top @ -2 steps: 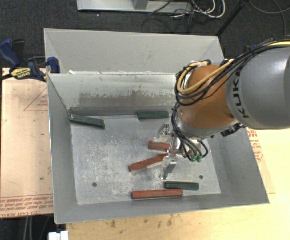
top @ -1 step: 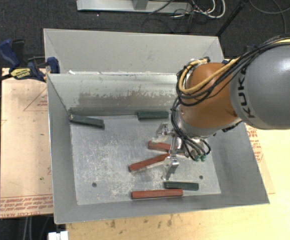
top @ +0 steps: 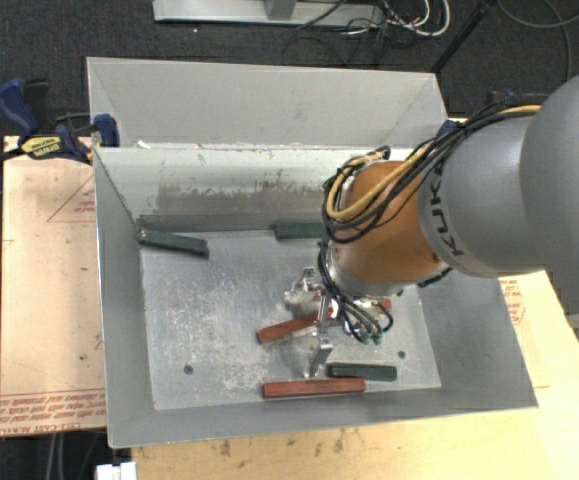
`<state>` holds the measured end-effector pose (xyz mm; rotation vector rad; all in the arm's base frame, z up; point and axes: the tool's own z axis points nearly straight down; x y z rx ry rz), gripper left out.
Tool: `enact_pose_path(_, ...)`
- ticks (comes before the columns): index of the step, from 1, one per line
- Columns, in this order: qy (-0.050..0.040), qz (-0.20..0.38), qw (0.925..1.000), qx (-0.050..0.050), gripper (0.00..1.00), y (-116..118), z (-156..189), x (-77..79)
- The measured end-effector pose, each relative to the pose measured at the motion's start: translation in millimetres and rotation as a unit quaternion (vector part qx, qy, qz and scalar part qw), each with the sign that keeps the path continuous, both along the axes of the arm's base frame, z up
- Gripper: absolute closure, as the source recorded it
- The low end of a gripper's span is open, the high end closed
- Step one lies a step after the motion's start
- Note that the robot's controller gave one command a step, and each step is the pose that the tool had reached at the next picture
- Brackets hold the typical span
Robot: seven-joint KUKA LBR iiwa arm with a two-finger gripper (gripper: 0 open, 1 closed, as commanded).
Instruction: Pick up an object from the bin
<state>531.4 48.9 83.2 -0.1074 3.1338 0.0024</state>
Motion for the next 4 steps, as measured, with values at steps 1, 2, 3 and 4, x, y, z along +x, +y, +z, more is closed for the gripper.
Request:
enact_pose_path(1, -0.0171, -0.009, 0.9998, 0.005, 1.0, -0.8, -13.2, 20.3)
enact_pose_path(2, -0.0164, -0.01, 0.9998, 0.005, 1.0, -1.4, -11.2, 20.5)
enact_pose_path(3, -0.0136, -0.009, 0.9999, 0.004, 1.0, -0.9, -8.3, 22.0)
enact_pose_path(4, -0.0104, -0.009, 0.9999, 0.003, 1.0, -0.7, -2.7, 22.1)
